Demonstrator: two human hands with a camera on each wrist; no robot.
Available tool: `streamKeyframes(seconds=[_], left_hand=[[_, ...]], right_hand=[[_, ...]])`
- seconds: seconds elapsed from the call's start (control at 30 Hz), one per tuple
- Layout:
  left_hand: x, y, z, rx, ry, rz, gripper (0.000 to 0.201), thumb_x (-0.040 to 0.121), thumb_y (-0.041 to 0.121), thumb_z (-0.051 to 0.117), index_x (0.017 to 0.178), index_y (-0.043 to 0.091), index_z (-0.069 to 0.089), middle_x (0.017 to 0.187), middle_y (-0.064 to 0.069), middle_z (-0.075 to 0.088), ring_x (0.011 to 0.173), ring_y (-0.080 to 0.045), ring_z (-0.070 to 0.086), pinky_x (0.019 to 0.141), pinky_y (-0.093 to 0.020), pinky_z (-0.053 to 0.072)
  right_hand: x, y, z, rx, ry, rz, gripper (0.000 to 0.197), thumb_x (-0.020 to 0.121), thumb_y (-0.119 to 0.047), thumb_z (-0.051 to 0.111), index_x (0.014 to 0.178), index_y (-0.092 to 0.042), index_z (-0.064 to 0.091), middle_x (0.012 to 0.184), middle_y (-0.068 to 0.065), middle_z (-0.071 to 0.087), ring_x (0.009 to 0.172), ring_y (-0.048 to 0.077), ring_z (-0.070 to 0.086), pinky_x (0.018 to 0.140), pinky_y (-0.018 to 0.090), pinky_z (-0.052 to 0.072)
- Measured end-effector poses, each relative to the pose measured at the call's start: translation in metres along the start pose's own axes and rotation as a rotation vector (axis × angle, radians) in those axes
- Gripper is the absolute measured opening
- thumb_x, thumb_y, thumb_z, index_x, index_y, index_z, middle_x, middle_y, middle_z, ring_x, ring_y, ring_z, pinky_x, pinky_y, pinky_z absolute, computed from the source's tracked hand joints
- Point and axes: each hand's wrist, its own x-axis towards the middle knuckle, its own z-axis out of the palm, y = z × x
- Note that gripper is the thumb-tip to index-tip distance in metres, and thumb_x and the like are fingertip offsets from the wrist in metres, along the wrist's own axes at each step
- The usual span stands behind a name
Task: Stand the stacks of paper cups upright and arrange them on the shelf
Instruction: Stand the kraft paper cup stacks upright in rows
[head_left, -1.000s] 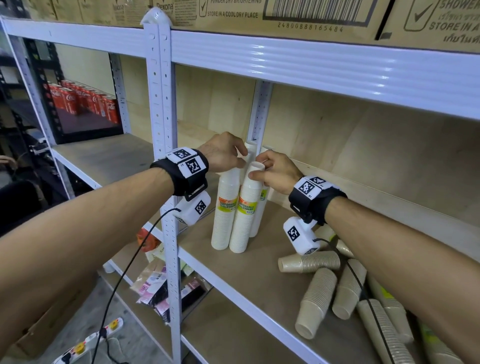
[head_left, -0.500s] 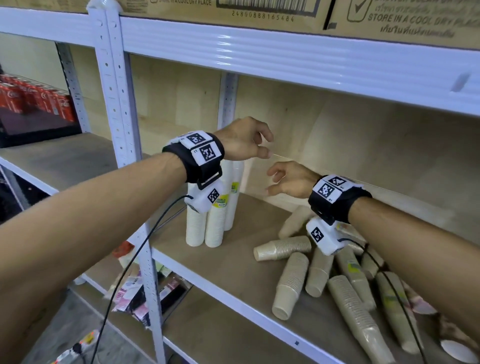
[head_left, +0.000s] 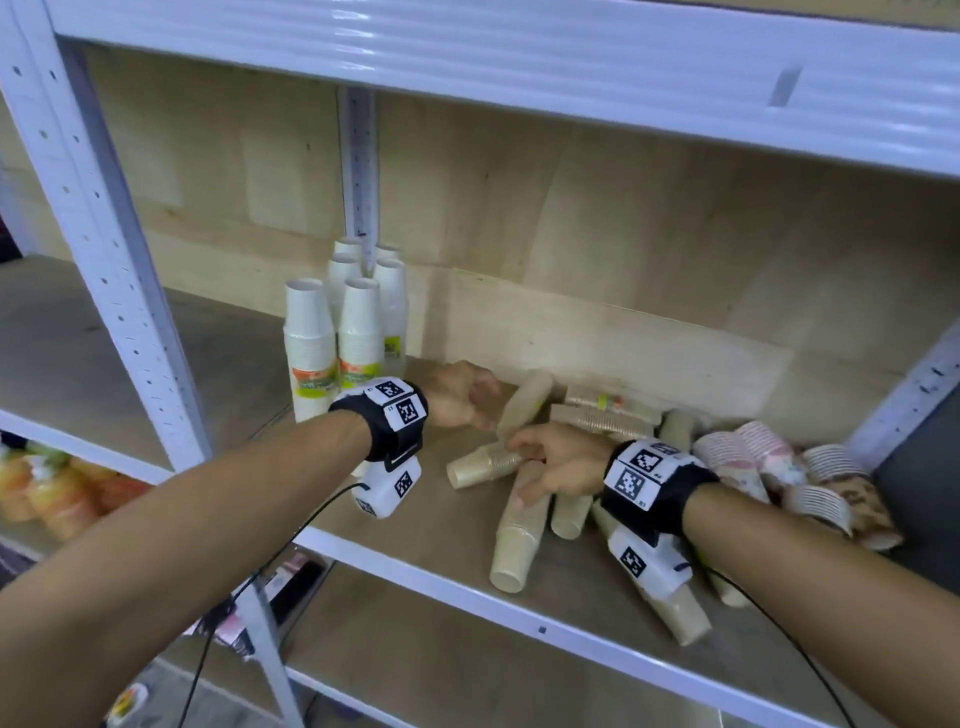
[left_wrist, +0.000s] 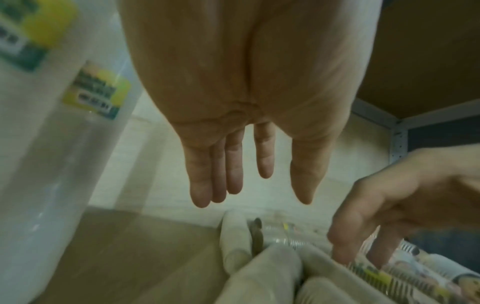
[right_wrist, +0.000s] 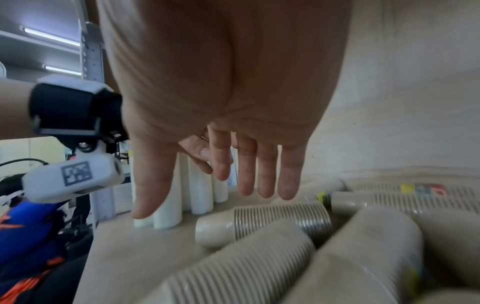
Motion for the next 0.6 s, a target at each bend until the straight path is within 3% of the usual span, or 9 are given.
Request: streamKeyframes(seconds=[0.07,0.2,0.37,0.5,0.6], left_hand=[[0.001,-0.01,0.017,-0.006,-0.027,-0.015,0.061,0.077,0.027,0.08,0.133,0.025,0.055,0.127,0.005,0.06,0.113,-0.014,0.057,0.097,-0.03,0.048],[0.005,-0.027,0.045,-0.001,-0.075,-0.052,0.065,0.076,0.028,0.081,0.134,0.025,0.053,0.128,0.001,0.061,0.115,-0.018,0.06,0.1,-0.038,0.049],[0.006,-0.036,0.064,-0.013,-0.067,-0.045,0.063,0.074,0.025,0.082,0.131,0.024,0.054,0.124,0.006,0.062,0.107,-0.012,0.059,0.089,-0.025,0.047],[0.007,-0.038,0.075,0.01,-0.033,-0.037,0.07,0.07,0.025,0.084,0.133,0.027,0.053,0.126,0.003,0.064,0.109,-0.016,0.063,0.093,-0.032,0.052],[0.007,-0.042,0.078,0.023,0.011,-0.027,0.071,0.072,0.023,0.082,0.135,0.03,0.051,0.122,0.003,0.065,0.106,-0.016,0.063,0.088,-0.03,0.052]], right_hand=[[-0.007,0.003,0.011,-0.008,-0.042,-0.048,0.08,0.07,-0.043,0.083,0.14,-0.027,0.048,0.134,-0.016,0.051,0.121,0.002,0.045,0.096,0.013,0.037],[-0.012,0.009,0.031,-0.095,-0.073,-0.039,0.089,0.067,-0.049,0.084,0.144,-0.027,0.044,0.142,-0.006,0.045,0.129,0.013,0.043,0.107,0.027,0.036],[-0.008,0.018,0.045,-0.188,-0.048,-0.119,0.084,0.062,-0.049,0.086,0.136,-0.023,0.054,0.125,-0.003,0.043,0.115,0.013,0.043,0.103,0.027,0.034],[-0.005,0.02,0.054,-0.24,-0.043,-0.135,0.084,0.063,-0.05,0.084,0.137,-0.027,0.052,0.133,-0.004,0.038,0.124,0.014,0.037,0.108,0.03,0.03],[-0.004,0.018,0.058,-0.29,-0.026,-0.152,0.086,0.063,-0.05,0.083,0.139,-0.029,0.049,0.141,-0.002,0.036,0.13,0.017,0.035,0.111,0.036,0.031]])
